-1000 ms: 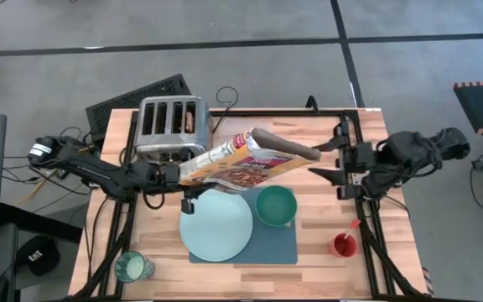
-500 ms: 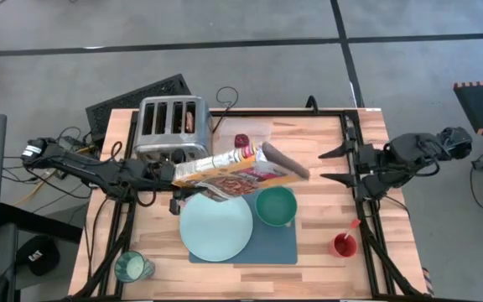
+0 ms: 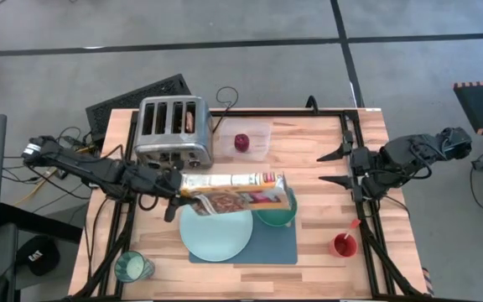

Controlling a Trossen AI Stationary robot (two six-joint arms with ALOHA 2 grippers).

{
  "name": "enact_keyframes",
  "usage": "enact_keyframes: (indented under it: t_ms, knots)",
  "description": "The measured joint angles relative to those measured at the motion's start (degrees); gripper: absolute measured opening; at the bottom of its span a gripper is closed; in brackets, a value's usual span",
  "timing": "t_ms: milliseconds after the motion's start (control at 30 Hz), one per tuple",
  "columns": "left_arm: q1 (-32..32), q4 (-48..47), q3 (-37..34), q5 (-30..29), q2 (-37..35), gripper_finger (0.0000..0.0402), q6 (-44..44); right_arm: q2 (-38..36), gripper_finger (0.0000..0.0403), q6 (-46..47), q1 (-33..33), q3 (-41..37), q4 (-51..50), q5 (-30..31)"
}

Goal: Arrange a breakfast setting

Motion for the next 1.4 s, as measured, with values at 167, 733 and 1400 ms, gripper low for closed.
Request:
enact_keyframes:
  t_ms: [167,733,1400]
  knots:
    - [0.0,-12.3,8.1,-0.5,1.8,0.0148,-0.7,0.0,0.0255,0.0,0.0,0.0,0.0,0.2]
    - [0.1,-35.8,32.5,1.6,16.5,0.0147,-2.0,0.0,0.0255,1.0,0.0,0.0,-0.3,2.0]
    - [0.2,-58.1,59.5,1.1,35.0,0.0147,0.5,0.0,0.0255,4.3,0.0,0.0,-3.4,2.0]
